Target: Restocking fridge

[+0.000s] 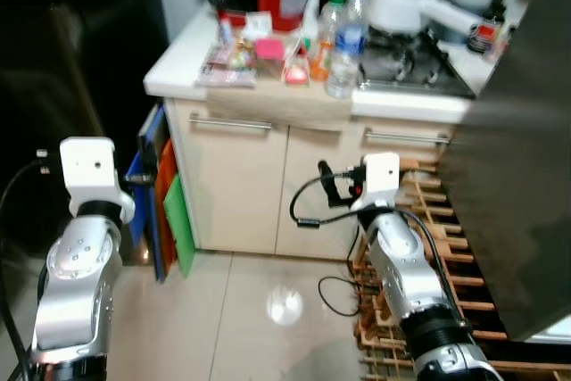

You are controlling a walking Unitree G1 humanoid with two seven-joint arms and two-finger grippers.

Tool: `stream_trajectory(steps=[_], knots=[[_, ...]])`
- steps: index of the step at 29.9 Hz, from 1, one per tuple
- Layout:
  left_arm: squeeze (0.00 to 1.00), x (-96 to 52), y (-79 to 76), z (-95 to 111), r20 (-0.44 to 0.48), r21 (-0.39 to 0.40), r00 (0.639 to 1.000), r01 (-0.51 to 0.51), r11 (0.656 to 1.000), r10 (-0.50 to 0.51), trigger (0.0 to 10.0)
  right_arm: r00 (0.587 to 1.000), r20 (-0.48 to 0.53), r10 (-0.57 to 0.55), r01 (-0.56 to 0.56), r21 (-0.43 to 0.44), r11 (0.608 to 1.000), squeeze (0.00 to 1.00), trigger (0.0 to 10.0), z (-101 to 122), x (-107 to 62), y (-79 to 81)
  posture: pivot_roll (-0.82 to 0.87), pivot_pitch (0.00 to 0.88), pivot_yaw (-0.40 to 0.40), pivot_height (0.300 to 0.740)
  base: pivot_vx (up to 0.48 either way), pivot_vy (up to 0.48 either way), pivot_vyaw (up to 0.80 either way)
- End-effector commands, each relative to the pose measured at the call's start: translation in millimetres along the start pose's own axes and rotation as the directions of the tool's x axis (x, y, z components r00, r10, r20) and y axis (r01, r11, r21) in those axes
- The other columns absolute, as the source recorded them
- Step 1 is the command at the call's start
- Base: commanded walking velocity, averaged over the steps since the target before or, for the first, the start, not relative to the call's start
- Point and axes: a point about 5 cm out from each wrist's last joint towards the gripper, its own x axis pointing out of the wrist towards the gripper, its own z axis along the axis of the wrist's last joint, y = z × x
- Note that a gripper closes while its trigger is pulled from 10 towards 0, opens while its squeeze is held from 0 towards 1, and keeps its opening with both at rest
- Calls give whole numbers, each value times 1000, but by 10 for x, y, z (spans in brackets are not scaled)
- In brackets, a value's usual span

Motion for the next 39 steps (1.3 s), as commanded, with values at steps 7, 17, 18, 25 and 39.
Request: stream_trajectory(steps=[7, 17, 18, 25, 39], knots=[[0, 76, 28, 120, 37, 13, 999, 0, 1000, 0, 10000, 1000, 29, -3, 3, 10, 1000, 0, 10000, 54, 24, 10, -8, 0, -12, 740, 415, 146, 0], [0, 127, -53, 473, 153, 43, 987, 38, 998, -45, 10000, 995, 95, -17, 18, -10, 1000, 0, 10000, 190, -12, -38, -20, 0, -12, 740, 438, 0, 0], [0, 142, -53, 465, 147, 31, 988, 38, 999, -42, 10000, 996, 93, -19, 19, -9, 1000, 0, 10000, 184, -10, -39, -23, 0, -8, 740, 450, 0, 0], [0, 224, -106, 590, 175, 29, 982, 73, 997, -77, 10000, 994, 109, -30, 30, 0, 1000, 0, 10000, 220, -62, -23, -23, 0, -14, 740, 453, 0, 0], [0, 854, -213, 815, -34, -85, 986, 161, 983, -164, 10000, 991, -121, -48, 43, -50, 998, 0, 10000, -342, -783, -323, -93, 0, 26, 740, 263, 0, 0]])
